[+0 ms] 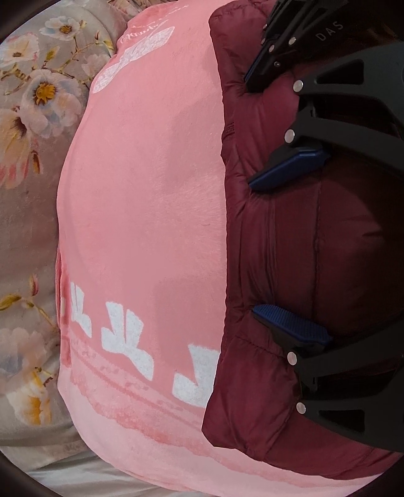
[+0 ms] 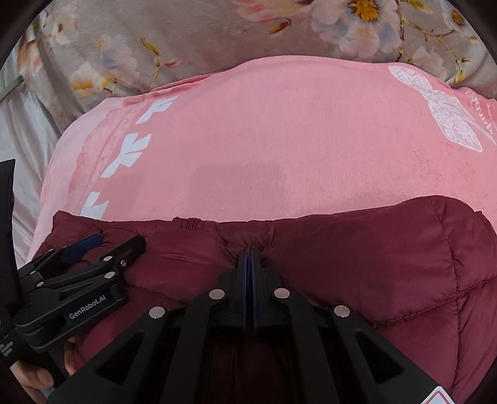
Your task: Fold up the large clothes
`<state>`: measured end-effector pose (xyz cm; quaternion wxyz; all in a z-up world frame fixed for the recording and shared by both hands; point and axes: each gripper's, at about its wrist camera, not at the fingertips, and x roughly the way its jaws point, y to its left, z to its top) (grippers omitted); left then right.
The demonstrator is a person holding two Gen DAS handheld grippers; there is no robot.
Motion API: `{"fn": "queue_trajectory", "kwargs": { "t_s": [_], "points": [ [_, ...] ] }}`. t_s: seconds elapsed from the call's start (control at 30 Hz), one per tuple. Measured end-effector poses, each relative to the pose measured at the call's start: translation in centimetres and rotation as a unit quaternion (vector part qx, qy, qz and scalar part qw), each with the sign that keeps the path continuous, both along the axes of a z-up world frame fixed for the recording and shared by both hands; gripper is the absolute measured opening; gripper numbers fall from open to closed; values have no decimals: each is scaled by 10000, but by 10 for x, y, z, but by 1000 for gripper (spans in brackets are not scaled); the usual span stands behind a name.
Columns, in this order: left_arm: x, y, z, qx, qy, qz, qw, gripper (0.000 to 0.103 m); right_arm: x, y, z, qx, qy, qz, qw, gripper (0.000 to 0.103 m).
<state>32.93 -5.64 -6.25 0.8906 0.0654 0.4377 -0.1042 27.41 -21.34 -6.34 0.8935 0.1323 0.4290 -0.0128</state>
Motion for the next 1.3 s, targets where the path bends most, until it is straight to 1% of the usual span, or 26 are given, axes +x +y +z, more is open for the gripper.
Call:
{"fn": "queue_trajectory", "kwargs": {
  "t_s": [0.07, 0.17, 0.43, 0.53, 0.57, 0.6, 0.67, 0.7, 0.73, 0.77, 0.83, 0.87, 0.93, 0.97, 1.07, 1.17, 1.3],
  "points": [
    [-2, -3, -3, 81, -130, 32, 9999, 75, -2, 3, 0, -101, -53, -5, 9999, 2],
    [-1, -5, -5, 122, -182, 40, 9998, 77, -2, 4, -1, -168, -92, 2, 9998, 2],
    [4, -7, -6, 165, -194, 84, 9996, 79, 1, -1, -3, 2, -107, -10, 9999, 2],
    [4, -5, -5, 98, -176, 77, 9998, 80, -1, -8, -2, 285, -198, -30, 9994, 2],
    [5, -3, -4, 22, -145, 46, 9999, 80, -3, -13, -1, 451, -279, -52, 9986, 3],
    [4, 0, -2, -41, -123, 22, 9999, 80, -8, -20, 4, 598, -392, -144, 9973, 5],
    [-12, 12, 13, -101, -67, 50, 9999, 80, -29, -28, 20, 712, -566, -422, 9950, 13],
    [-26, 20, 24, -289, -56, 8, 9996, 80, -40, -28, 29, 720, -668, -449, 9942, 13],
    [-38, 25, 31, -432, -42, -57, 9990, 81, -58, -24, 41, 651, -818, -392, 9937, 13],
    [-54, 30, 40, -545, -43, -143, 9984, 81, -72, -18, 50, 519, -864, -308, 9944, 13],
    [-80, 33, 46, -452, -124, -157, 9988, 82, -107, 8, 61, 205, -831, 6, 9963, 13],
    [-92, 33, 45, -350, -158, -138, 9992, 82, -107, 8, 61, 205, -831, 6, 9963, 13],
    [-106, 32, 37, -160, -115, -70, 9998, 82, -119, 25, 57, 100, -686, 179, 9974, 12],
    [-110, 32, 32, -138, -83, -37, 9999, 82, -125, 36, 47, 84, -567, 284, 9980, 12],
    [-117, 33, 20, -150, -35, 80, 9998, 82, -127, 45, 33, -18, -432, 298, 9986, 12],
    [-122, 33, 13, -32, -172, 105, 9998, 84, -129, 47, 20, -77, -367, 267, 9989, 11],
    [-125, 32, 5, 37, -315, 116, 9994, 87, -132, 50, 11, -136, -401, 236, 9988, 11]
  ]
}}
